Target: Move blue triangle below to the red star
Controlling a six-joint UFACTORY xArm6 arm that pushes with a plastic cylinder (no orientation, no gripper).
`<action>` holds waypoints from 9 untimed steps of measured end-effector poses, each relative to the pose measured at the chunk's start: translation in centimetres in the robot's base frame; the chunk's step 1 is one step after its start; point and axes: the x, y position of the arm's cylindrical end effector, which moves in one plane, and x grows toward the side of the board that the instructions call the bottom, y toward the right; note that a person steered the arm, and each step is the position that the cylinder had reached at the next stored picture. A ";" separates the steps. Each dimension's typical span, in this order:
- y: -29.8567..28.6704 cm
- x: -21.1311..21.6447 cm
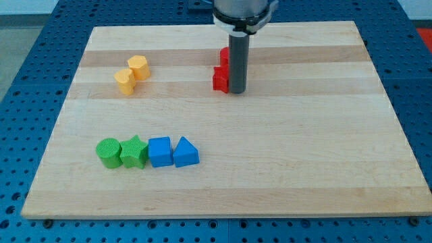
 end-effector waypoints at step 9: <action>-10.7 18.5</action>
